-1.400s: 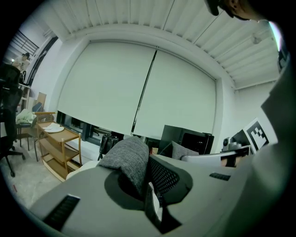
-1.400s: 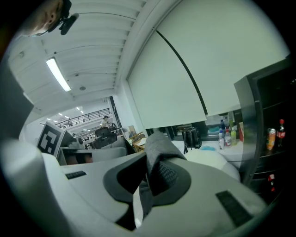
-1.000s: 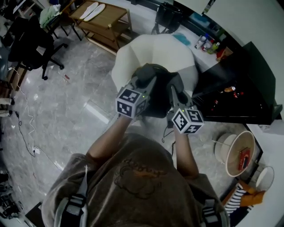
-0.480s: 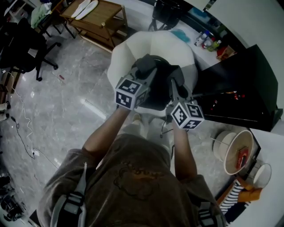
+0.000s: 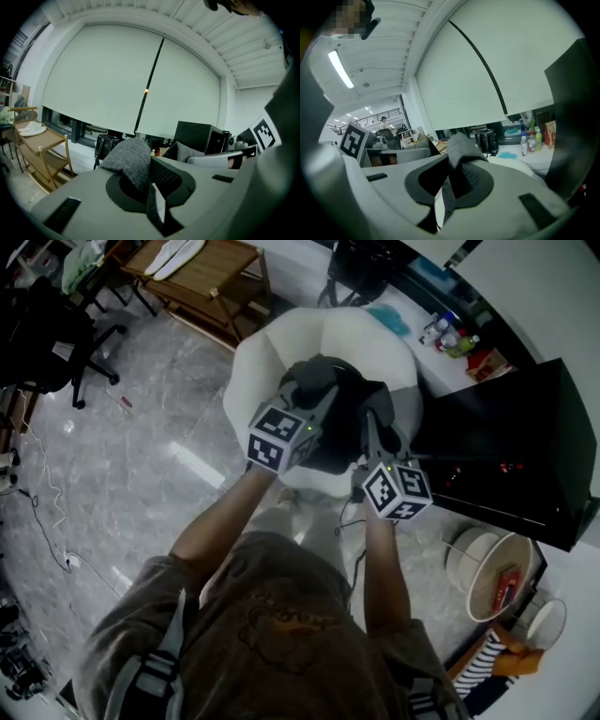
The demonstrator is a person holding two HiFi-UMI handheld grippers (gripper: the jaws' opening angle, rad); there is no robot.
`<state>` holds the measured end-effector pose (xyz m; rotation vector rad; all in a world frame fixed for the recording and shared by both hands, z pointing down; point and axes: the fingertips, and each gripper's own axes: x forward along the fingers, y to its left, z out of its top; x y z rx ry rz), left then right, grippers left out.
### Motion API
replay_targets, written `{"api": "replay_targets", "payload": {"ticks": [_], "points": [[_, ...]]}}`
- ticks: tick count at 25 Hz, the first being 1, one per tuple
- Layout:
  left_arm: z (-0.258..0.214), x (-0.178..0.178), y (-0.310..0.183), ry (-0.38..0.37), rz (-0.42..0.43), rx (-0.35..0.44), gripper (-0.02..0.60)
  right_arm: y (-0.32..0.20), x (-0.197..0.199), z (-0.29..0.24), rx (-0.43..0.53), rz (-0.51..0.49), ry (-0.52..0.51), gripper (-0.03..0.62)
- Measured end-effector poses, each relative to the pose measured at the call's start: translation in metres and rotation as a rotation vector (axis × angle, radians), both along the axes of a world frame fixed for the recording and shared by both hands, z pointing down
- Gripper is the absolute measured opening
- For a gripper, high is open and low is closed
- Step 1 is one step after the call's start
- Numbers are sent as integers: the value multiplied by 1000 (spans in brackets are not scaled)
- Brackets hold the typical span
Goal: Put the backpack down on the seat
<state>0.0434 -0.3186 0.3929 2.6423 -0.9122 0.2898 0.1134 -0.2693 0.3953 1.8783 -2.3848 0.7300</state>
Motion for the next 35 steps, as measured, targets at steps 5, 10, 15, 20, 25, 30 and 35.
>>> {"api": "replay_targets", "payload": {"ticks": [5,10,15,20,25,30,35], "points": [[22,11,-29,-12,4,-15,32,-26,8,22,-14,2,3,30],[45,20,-52,-22,1,-29,32,-52,18,44,-28,0,8,31],[61,31,-78,-30,0,-28,32,-76,31,60,-31,-3,11,31],[71,43,-98,-33,1,-26,32,-96,44,71,-34,3,9,31],[86,53,-113,-39,-9,-32,32,-112,51,84,-44,1,15,31],[108,57,-127,-53,-15,-49,32,-123,60,105,-65,13,8,31],[128,62,-132,-53,-6,-61,32,-129,65,127,-80,26,2,31]]}}
